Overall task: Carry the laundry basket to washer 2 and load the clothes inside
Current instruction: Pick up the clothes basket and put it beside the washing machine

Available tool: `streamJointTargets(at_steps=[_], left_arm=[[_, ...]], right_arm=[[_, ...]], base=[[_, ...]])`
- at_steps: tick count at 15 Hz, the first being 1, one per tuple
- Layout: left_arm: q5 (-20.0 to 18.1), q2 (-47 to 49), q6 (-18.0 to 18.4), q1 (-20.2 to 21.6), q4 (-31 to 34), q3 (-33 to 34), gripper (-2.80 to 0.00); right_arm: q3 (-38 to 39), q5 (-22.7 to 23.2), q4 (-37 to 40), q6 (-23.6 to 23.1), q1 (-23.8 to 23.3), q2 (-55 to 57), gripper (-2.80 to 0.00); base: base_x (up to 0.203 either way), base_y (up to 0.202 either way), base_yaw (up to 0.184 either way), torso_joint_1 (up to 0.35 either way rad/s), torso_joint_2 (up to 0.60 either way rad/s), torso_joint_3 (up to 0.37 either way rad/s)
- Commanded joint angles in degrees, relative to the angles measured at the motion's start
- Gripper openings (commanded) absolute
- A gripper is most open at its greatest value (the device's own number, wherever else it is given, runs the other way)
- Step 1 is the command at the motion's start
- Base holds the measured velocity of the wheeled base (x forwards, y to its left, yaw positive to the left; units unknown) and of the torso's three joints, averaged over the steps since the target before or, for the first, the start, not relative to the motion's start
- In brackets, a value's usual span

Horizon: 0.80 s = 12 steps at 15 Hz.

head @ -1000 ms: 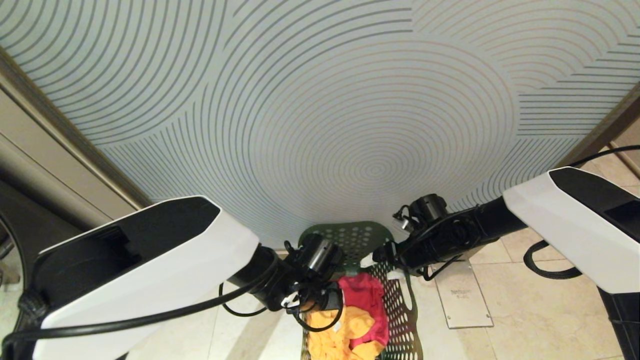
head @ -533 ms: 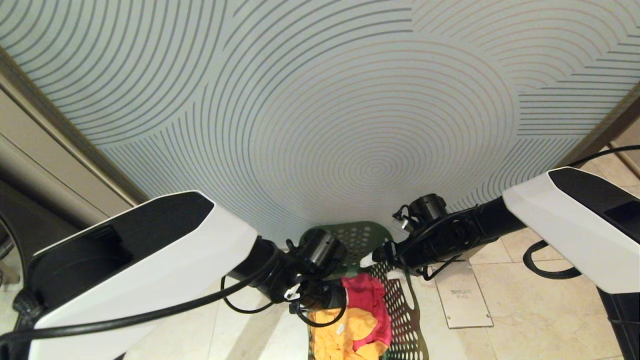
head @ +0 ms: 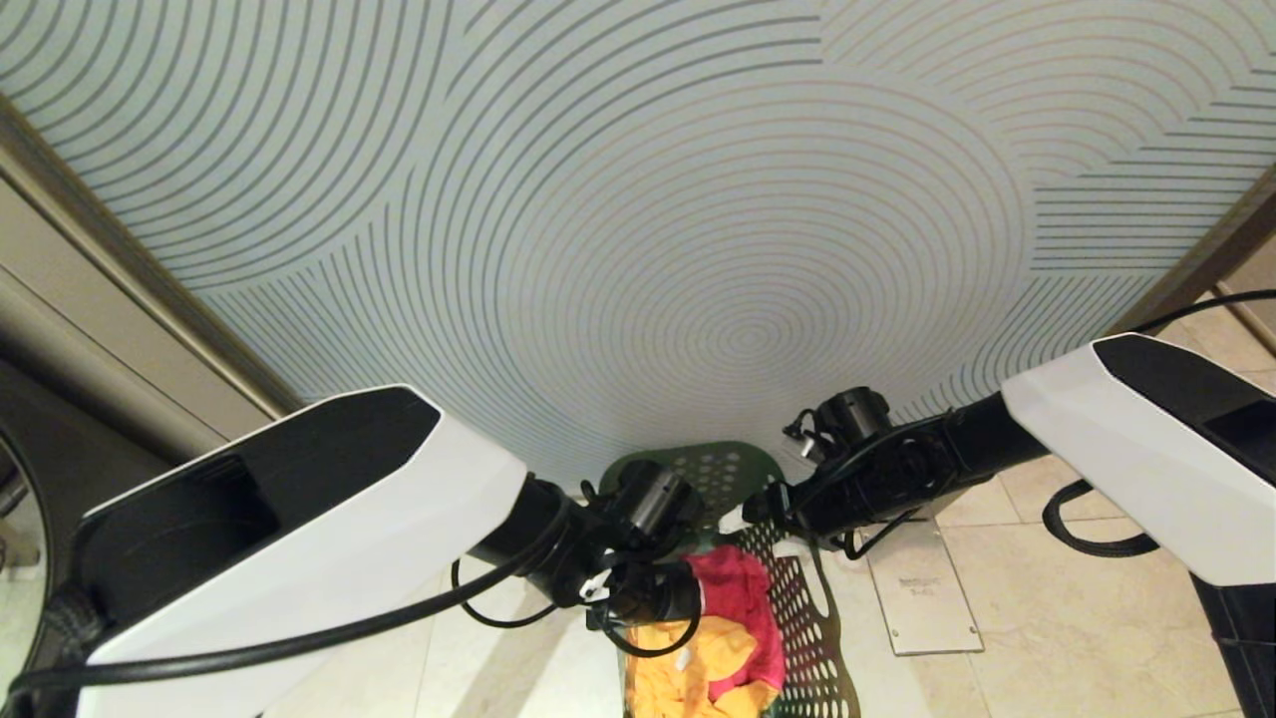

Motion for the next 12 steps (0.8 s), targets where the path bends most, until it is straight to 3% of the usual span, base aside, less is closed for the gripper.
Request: streamJointTargets(at_steps=[1,4,7,12], left_arm=[[0.03,0.08,-0.30,-0.14,0.34,0.00,0.00],[0.95,0.80,-0.17,-0.85,1.49,-0.47,0.00],[12.09,4.00,-0.26,-2.69,2.35,-1.53,0.00],[13.05,4.06,-0.13,-3.90,3.74,-1.85,0.00]], right_arm=[[-0.02,0.22,0.03,0.34,0.09,0.11,0.00],[-0.11,0.22,-0.05,0.34,0.09,0.29,0.00],[-0.10,0.22,-0.03,0.95,0.09,-0.06,0.00],[-0.20,0.17,-0.05,1.31,0.00,-0.27,0.00]], base=[[0.000,0.000,0.000,0.000,0.00,0.000],[0.000,0.000,0.000,0.000,0.00,0.000],[0.000,0.000,0.000,0.000,0.00,0.000],[0.000,0.000,0.000,0.000,0.00,0.000]])
